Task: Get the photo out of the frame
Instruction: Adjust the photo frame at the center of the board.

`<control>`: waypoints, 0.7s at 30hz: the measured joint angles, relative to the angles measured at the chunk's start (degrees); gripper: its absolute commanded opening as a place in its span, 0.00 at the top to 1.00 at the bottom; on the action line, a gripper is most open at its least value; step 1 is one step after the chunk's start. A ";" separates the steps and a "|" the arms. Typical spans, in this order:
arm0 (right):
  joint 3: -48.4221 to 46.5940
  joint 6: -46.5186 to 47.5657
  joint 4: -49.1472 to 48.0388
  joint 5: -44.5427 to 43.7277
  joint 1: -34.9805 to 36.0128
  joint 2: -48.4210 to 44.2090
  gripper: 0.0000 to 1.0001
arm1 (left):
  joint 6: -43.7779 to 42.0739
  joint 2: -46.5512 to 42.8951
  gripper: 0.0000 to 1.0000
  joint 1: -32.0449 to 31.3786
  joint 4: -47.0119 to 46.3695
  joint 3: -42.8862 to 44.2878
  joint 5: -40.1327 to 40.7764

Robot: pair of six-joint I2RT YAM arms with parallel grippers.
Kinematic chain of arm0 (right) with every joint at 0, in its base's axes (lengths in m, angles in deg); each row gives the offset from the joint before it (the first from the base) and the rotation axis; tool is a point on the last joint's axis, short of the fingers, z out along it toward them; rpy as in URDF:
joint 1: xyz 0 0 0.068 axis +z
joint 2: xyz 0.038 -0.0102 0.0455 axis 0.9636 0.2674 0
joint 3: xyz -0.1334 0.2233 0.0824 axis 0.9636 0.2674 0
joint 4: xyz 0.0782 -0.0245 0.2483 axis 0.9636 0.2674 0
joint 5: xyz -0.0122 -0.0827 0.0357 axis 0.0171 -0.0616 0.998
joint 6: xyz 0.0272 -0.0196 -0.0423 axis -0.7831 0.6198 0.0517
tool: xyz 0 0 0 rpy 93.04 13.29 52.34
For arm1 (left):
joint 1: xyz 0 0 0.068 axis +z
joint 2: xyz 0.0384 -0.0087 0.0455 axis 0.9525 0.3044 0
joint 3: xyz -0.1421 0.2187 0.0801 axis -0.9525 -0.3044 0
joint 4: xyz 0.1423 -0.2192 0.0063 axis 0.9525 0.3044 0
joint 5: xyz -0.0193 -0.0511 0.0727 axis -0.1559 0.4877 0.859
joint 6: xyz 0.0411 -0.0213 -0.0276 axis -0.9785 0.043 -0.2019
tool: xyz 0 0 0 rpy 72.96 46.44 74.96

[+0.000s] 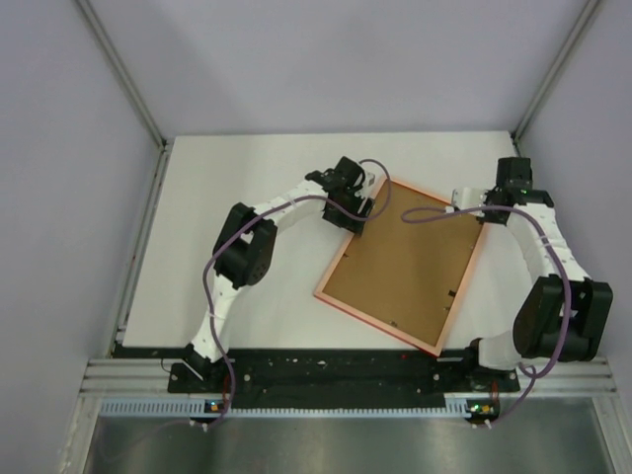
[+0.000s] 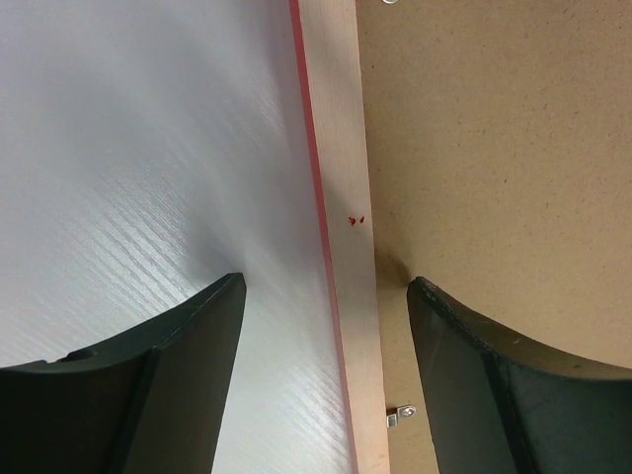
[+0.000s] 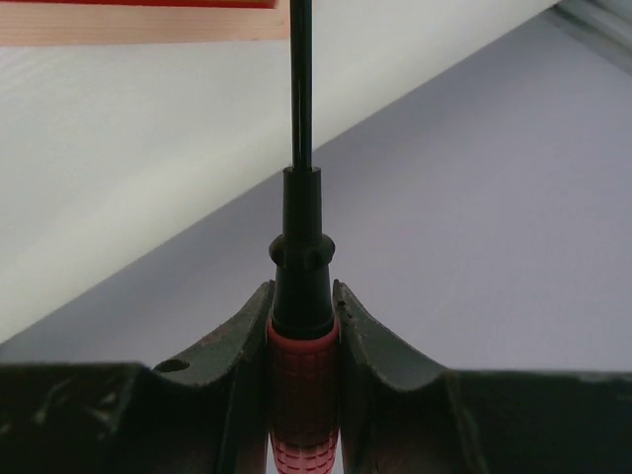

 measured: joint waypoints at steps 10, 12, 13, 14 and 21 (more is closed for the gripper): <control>0.22 24.61 -11.26 -2.10 0.00 -0.22 1.00 | -0.48 -0.22 0.28 0.00 0.00 -0.37 0.04; 0.24 26.40 -11.85 -2.56 0.00 -0.22 1.00 | -0.48 -0.22 0.28 0.00 0.00 -0.37 0.04; 0.24 27.08 -12.13 -2.78 0.00 -0.22 1.00 | -0.48 -0.24 0.28 0.00 0.00 -0.37 0.04; 0.24 27.61 -12.26 -2.95 0.00 -0.22 1.00 | -0.48 -0.24 0.29 0.00 0.00 -0.37 0.09; 2.16 29.35 -12.20 -5.57 -0.02 0.17 1.00 | -0.33 -0.24 0.34 0.00 0.04 -0.37 1.66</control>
